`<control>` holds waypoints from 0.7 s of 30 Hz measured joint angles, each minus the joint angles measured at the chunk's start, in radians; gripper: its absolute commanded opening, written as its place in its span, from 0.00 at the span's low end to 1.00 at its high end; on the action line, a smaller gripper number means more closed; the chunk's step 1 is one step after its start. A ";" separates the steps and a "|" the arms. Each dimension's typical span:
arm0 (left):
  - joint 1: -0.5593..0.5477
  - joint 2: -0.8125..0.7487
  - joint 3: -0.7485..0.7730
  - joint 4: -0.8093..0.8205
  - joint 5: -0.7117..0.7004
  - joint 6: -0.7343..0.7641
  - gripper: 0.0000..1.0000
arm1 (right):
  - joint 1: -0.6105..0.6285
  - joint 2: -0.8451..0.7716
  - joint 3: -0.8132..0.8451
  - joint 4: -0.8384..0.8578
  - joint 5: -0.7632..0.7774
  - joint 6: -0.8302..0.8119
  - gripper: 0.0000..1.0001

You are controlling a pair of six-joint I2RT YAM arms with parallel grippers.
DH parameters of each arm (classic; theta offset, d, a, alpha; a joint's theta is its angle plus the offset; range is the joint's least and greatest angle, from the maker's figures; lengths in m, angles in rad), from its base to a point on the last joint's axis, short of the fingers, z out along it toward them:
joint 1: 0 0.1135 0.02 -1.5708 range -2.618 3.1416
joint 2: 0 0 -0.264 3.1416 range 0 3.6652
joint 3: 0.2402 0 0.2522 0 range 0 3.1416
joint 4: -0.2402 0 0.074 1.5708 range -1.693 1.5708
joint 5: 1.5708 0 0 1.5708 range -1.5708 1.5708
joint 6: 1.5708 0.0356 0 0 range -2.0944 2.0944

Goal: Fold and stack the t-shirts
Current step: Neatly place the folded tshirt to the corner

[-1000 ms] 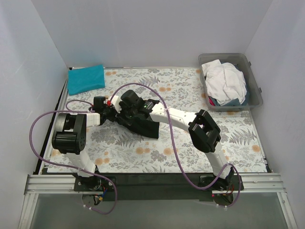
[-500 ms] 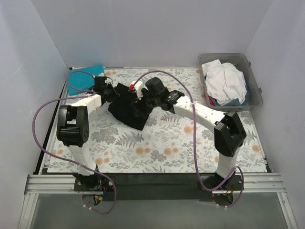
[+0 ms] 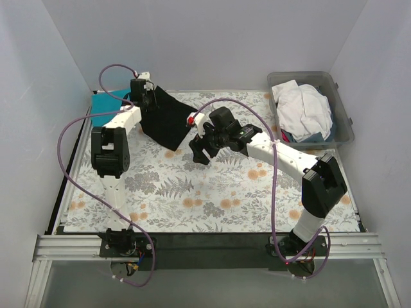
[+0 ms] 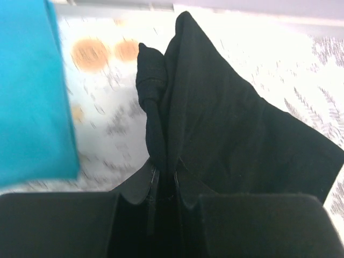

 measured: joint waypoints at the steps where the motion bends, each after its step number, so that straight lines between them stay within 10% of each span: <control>1: 0.003 0.014 0.028 -0.003 -0.005 0.011 0.00 | -0.002 0.000 0.000 0.000 -0.005 0.000 0.78; 21: 0.123 0.153 0.492 -0.071 -0.035 0.114 0.00 | -0.016 -0.009 -0.020 -0.006 -0.039 -0.013 0.80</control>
